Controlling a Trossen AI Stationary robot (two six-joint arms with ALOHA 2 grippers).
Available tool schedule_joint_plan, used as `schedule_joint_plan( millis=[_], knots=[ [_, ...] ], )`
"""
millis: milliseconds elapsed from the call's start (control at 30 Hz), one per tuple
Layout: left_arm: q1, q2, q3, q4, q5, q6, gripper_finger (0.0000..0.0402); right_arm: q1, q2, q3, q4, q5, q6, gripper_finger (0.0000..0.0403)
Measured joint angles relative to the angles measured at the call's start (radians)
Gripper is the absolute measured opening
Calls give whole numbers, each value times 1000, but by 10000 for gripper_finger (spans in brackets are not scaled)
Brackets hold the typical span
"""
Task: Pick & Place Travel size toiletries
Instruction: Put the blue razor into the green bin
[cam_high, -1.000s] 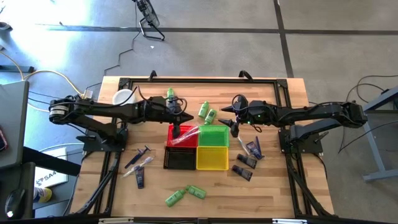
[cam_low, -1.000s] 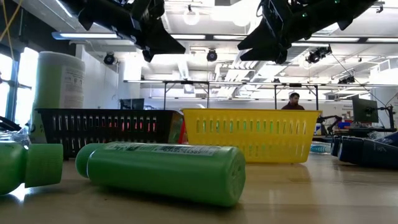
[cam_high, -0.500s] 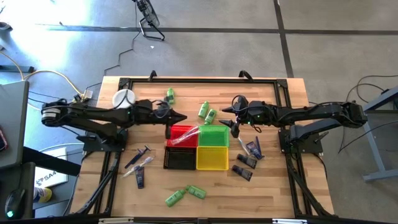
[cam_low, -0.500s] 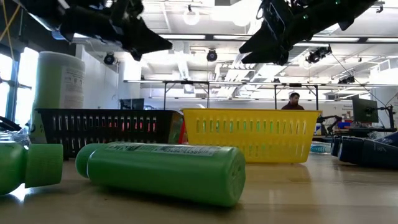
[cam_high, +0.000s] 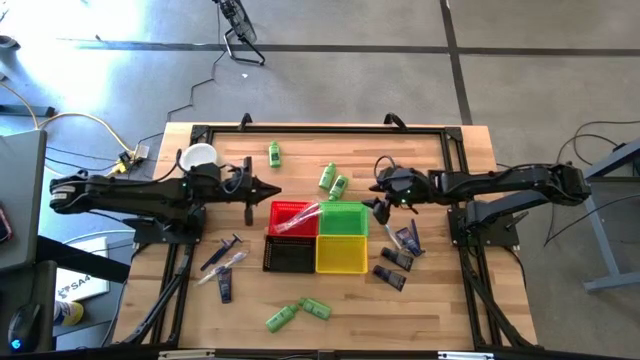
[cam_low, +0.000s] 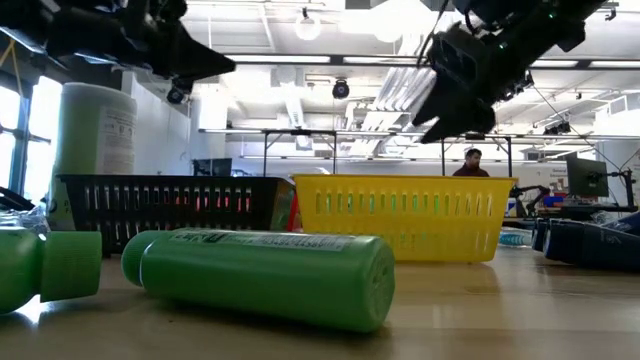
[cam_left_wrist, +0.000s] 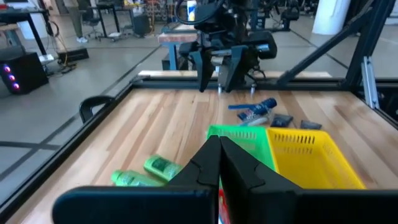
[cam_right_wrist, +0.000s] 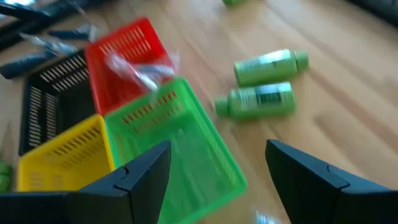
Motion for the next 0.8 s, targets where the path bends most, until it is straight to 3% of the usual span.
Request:
schedule_joint_plan(
  millis=[800],
  knots=[
    [0,-31,0,-42,-2,9,1,0,-17,0,-632,-78,553,254]
  ],
)
